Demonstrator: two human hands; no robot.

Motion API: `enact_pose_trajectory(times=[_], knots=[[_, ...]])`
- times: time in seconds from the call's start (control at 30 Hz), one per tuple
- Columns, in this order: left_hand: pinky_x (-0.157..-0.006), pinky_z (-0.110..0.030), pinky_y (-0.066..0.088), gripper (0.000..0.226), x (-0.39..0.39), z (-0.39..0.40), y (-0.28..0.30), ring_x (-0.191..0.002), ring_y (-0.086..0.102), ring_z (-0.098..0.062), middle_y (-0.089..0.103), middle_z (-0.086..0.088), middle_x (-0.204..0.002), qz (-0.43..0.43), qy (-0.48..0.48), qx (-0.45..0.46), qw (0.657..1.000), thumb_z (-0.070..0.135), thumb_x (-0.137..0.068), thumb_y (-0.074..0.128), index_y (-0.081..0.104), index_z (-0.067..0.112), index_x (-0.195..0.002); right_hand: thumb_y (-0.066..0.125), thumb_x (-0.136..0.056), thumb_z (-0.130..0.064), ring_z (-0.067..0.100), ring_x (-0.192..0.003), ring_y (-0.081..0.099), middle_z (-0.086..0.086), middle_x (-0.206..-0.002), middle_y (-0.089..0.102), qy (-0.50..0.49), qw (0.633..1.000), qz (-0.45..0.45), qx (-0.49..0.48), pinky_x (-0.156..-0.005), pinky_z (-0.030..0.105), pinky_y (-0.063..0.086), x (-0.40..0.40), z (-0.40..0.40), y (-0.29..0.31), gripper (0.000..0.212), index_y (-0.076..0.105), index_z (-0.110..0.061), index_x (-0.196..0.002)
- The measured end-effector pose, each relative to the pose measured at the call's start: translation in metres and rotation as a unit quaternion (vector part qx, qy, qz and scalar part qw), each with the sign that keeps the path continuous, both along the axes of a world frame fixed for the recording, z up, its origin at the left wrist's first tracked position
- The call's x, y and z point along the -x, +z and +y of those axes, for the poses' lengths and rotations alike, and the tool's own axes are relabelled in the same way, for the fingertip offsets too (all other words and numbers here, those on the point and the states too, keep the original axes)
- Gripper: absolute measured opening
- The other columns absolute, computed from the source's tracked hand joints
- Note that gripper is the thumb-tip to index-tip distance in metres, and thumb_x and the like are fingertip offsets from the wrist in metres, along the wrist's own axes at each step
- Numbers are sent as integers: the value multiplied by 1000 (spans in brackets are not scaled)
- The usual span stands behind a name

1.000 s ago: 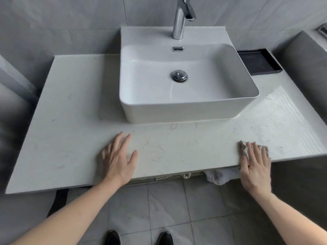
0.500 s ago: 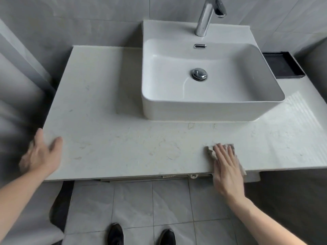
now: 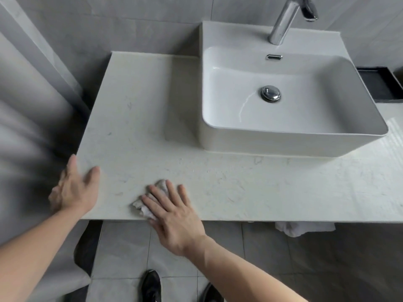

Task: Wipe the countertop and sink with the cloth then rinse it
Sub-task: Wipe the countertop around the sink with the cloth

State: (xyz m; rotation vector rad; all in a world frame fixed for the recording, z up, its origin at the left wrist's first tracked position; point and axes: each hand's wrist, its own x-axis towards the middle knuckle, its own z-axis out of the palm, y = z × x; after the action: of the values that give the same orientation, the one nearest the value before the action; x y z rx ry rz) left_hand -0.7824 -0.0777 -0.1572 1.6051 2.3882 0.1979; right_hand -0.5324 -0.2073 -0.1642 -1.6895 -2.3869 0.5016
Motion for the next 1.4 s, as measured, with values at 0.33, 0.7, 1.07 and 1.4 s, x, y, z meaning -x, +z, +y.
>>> enact_pose_trajectory(times=[0.33,0.7,1.07,1.4], knots=[[-94,-59,43,71,1,-1,2,-113,55,-57,44,-20,-150,-7,-6,5,1000,64,-93,34,14,35,-155,31,-105,-38,17,-160,5,-8,-172,16,-321,947,-25,9,-128,50,16,-213,-79,3,59,23,-32,-163],[-99,-58,40,75,5,1,-1,-119,51,-56,39,-15,-157,-9,-13,19,1000,67,-93,27,6,38,-158,31,-110,-41,21,-160,-9,-14,-172,3,-260,964,1,45,-129,47,-1,-159,-37,5,54,18,-39,-163],[-103,-56,39,76,21,5,-4,-128,48,-51,37,-12,-160,-16,-60,46,997,69,-93,24,1,38,-158,32,-107,-47,26,-159,11,-9,-170,21,-147,989,12,7,-127,53,12,-93,15,-4,54,29,-36,-160],[-95,-56,43,78,25,6,-6,-120,53,-55,36,-11,-160,-2,-80,41,996,73,-90,17,-2,37,-157,28,-108,-31,24,-158,16,4,-169,27,-517,856,-6,13,-128,48,18,-296,-38,12,54,32,-18,-160]])
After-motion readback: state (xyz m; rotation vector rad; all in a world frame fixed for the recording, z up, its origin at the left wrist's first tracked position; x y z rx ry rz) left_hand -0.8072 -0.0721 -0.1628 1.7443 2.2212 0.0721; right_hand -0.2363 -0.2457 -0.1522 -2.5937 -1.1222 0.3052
